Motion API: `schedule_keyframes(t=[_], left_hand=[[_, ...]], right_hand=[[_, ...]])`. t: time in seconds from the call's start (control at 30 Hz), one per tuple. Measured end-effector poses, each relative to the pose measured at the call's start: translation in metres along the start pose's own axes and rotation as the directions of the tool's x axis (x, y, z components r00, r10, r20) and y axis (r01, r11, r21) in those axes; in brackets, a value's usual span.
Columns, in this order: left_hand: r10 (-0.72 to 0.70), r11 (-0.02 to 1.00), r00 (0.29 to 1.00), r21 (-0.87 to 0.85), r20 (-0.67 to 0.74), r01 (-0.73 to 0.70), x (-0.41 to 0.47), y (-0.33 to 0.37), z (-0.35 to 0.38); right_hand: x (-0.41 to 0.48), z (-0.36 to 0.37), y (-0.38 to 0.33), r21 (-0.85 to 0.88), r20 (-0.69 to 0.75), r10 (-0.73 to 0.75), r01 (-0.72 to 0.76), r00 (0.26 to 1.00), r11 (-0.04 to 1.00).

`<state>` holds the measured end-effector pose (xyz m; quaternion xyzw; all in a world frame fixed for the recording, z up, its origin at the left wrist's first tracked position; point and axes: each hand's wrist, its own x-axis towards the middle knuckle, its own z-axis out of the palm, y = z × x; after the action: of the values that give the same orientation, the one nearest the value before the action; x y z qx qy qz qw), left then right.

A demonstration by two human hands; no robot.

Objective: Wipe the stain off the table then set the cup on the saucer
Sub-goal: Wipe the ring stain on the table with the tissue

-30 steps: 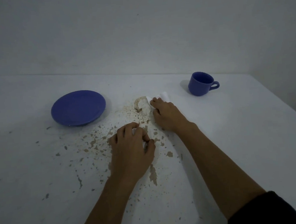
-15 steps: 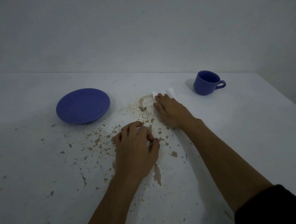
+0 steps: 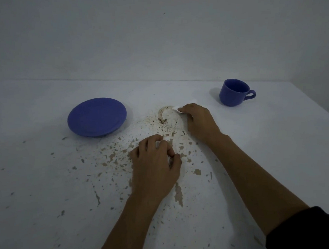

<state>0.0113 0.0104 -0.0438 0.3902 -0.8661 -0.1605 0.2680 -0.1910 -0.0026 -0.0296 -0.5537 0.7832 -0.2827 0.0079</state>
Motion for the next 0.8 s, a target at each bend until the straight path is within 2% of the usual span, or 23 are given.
schedule_keyframes(t=[0.1, 0.2, 0.27, 0.4, 0.57, 0.7, 0.8], left_hand=[[0.001, 1.0, 1.0, 0.004, -0.004, -0.001, 0.0, 0.0, 0.0], [-0.006, 1.0, 1.0, 0.012, -0.004, 0.006, 0.0, 0.0, 0.0], [-0.006, 1.0, 1.0, 0.015, 0.001, 0.006, 0.0, 0.0, 0.001], [-0.003, 1.0, 1.0, 0.019, 0.002, 0.003, 0.0, 0.0, 0.001], [-0.004, 1.0, 1.0, 0.009, 0.001, 0.004, 0.001, -0.001, 0.001], [0.0, 1.0, 1.0, 0.002, -0.005, 0.0, 0.0, -0.001, 0.001], [-0.001, 1.0, 1.0, 0.003, -0.005, 0.001, 0.0, -0.002, 0.001]], right_hand=[[0.001, -0.001, -0.01, -0.083, 0.119, 0.05, -0.04, 0.992, 0.996], [-0.002, -0.005, -0.022, -0.119, 0.249, 0.003, 0.028, 0.968, 0.993], [-0.001, -0.008, -0.018, -0.111, 0.284, -0.012, 0.046, 0.959, 0.993], [0.011, -0.01, -0.014, -0.15, 0.226, 0.08, -0.047, 0.971, 0.988], [0.007, 0.0, -0.027, -0.064, 0.261, -0.085, 0.105, 0.962, 0.992], [0.016, -0.003, -0.016, 0.098, 0.051, 0.009, -0.014, 0.999, 0.995], [0.018, -0.008, -0.015, 0.172, 0.0, 0.091, -0.09, 0.996, 0.981]])
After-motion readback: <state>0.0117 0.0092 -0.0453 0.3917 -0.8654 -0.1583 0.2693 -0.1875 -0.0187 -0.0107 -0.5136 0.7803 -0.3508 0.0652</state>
